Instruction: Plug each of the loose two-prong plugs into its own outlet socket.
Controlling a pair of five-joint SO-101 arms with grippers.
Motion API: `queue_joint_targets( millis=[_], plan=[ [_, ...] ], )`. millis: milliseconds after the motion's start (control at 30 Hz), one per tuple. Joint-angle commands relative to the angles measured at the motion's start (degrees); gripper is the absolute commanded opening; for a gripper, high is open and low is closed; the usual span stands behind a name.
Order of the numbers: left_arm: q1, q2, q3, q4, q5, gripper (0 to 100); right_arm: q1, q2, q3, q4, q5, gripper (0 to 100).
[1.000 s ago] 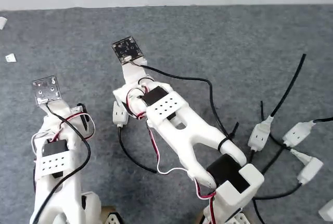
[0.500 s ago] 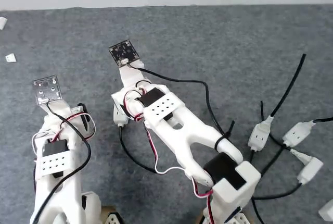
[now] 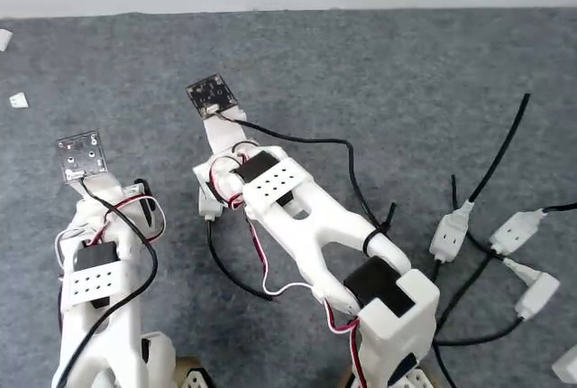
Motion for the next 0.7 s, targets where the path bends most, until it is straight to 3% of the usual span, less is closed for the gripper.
queue_joint_targets(
  millis=[0,400,500,667],
  plan=[
    [0.18,-0.44,-0.57,-1.58,0.18,12,-0.75,-0.22,-1.32,2.24,1.76,0.9],
    [0.18,-0.44,-0.57,-1.58,0.09,12,-2.59,4.00,-2.37,2.24,6.33,1.7],
    [0.00,-0.44,-0.57,-1.58,0.18,12,-4.00,3.91,-2.37,2.51,5.89,8.4],
    [-2.55,-0.53,-1.80,-1.58,0.44,12,-4.44,4.09,-3.87,4.79,-1.41,21.0]
  ],
)
